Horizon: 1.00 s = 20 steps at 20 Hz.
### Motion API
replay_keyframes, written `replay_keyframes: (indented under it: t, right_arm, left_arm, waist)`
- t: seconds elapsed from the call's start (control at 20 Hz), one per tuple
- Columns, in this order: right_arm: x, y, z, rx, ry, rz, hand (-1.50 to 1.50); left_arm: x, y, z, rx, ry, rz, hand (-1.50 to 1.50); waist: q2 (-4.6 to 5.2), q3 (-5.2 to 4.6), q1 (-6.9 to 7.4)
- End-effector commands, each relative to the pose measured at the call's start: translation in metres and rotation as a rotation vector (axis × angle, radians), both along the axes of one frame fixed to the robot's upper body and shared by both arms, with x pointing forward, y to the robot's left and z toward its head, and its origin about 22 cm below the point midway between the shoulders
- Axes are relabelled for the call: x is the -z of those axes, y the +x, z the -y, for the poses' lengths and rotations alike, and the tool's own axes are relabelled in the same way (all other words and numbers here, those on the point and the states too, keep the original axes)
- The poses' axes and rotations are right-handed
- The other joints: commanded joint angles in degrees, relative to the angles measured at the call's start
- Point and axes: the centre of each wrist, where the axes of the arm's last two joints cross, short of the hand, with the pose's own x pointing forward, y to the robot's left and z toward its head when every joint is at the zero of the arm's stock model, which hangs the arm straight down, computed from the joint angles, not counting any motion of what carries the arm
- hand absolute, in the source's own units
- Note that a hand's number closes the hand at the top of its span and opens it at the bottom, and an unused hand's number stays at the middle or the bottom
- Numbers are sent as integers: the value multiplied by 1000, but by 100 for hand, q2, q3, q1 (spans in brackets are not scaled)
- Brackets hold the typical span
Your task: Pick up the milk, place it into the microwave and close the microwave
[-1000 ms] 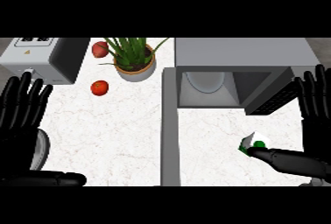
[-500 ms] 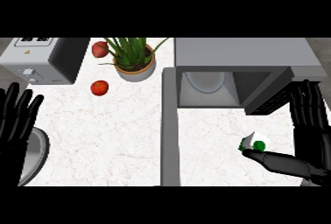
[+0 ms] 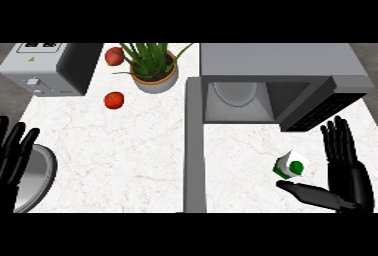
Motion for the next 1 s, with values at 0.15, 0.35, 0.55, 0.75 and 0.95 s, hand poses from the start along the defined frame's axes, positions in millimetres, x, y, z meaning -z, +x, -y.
replay_keyframes:
  t: [0.15,0.35,0.55,0.75,0.95]
  right_arm:
    - [54,-27,-3,41,-19,-48,-150]
    - [61,-16,25,53,-4,-42,-150]
    - [92,4,38,51,2,-70,-150]
    - [132,-22,29,45,57,-70,-150]
    - [152,-24,35,69,62,-60,-150]
  left_arm:
    - [7,-9,7,10,11,-2,-150]
    - [-1,-2,-5,8,-20,13,-150]
    - [4,-23,10,4,-22,6,-150]
    - [1,-21,9,9,4,-10,-150]
    - [1,-23,11,3,30,-6,-150]
  waist:
    - [1,-1,-11]
    - [2,-2,-15]
    - [4,0,25]
    - [5,1,22]
    - [6,2,27]
